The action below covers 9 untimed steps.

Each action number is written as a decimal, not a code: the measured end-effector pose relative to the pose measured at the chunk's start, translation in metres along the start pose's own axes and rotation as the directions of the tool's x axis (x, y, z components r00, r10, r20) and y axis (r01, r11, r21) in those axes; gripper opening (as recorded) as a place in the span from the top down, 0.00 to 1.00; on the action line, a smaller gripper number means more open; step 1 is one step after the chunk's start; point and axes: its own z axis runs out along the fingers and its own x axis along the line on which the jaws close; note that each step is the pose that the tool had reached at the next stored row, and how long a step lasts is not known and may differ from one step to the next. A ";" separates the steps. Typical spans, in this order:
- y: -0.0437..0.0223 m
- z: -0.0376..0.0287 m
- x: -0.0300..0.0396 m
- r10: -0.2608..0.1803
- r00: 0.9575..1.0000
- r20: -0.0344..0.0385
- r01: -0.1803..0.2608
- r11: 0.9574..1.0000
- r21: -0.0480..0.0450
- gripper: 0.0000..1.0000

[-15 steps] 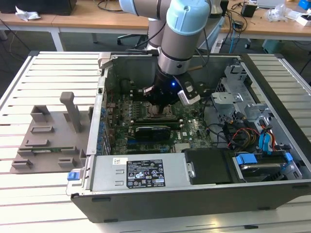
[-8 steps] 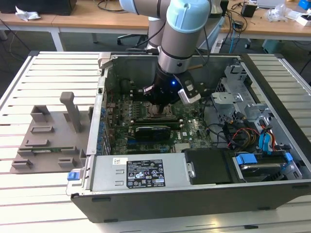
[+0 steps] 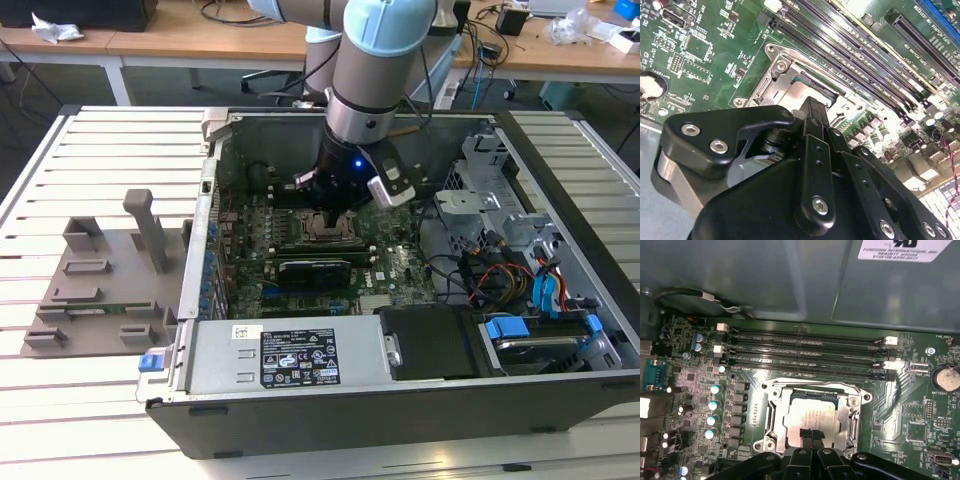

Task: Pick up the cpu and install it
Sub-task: 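Install the second cpu locking lever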

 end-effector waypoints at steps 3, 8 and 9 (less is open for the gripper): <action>0.0003 -0.0035 0.0003 0.000 1.000 0.000 0.000 1.000 0.000 0.89; 0.0009 -0.0118 0.0010 0.000 1.000 0.000 0.000 1.000 0.002 0.89; 0.0010 -0.0135 0.0012 0.000 1.000 0.000 0.000 1.000 0.002 0.89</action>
